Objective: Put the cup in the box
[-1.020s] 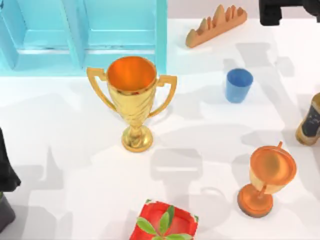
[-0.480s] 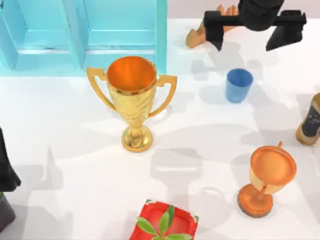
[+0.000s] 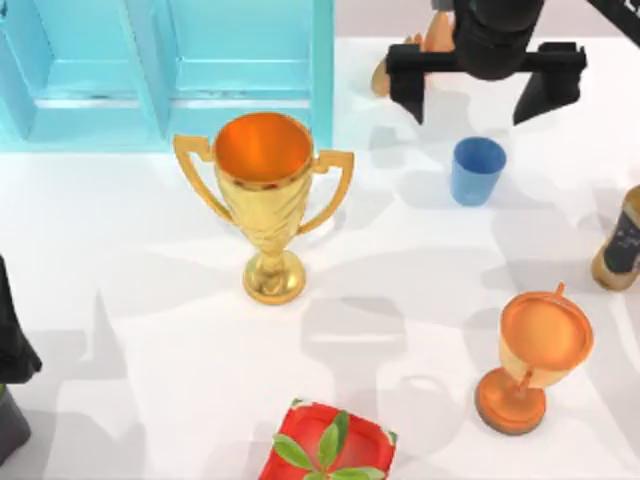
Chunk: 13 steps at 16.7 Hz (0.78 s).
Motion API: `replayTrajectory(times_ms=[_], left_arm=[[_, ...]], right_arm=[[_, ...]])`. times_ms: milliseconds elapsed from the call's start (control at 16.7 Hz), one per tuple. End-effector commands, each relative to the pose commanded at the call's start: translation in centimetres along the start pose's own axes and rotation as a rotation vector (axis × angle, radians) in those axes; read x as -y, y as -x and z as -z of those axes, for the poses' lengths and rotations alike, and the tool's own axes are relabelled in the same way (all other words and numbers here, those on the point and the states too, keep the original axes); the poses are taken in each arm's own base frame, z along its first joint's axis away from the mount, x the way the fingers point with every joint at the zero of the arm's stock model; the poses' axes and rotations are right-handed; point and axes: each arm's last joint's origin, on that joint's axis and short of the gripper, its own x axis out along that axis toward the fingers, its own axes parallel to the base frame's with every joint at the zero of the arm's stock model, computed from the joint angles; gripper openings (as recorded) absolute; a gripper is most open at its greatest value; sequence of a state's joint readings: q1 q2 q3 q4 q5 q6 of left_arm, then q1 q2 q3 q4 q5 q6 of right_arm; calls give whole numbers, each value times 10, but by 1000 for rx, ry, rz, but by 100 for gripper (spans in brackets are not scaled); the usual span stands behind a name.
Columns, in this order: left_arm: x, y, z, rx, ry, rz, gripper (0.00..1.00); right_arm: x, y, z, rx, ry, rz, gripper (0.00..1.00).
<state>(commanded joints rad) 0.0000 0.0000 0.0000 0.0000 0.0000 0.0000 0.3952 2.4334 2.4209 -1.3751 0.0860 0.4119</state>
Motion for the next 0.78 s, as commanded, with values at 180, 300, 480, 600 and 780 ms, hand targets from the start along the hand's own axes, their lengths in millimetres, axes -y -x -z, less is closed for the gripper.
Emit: replayTrajectory(times_ms=[180,300,480,600,780], left_arm=[[0,0,0,0,0,0,100],[0,0,0,0,0,0,100],[0,0,0,0,0,0,100],[0,0,0,0,0,0,100],[0,0,0,0,0,0,100]], right_arm=[[2,-6,-1,-3,-1,2,100],[0,-24,-2,-5,1,2,100],[-1,-64,-4,9,-1,-4,100],[-1,-88,-2,7,0,-3,100],[0,-100,0,0,0,0,100]])
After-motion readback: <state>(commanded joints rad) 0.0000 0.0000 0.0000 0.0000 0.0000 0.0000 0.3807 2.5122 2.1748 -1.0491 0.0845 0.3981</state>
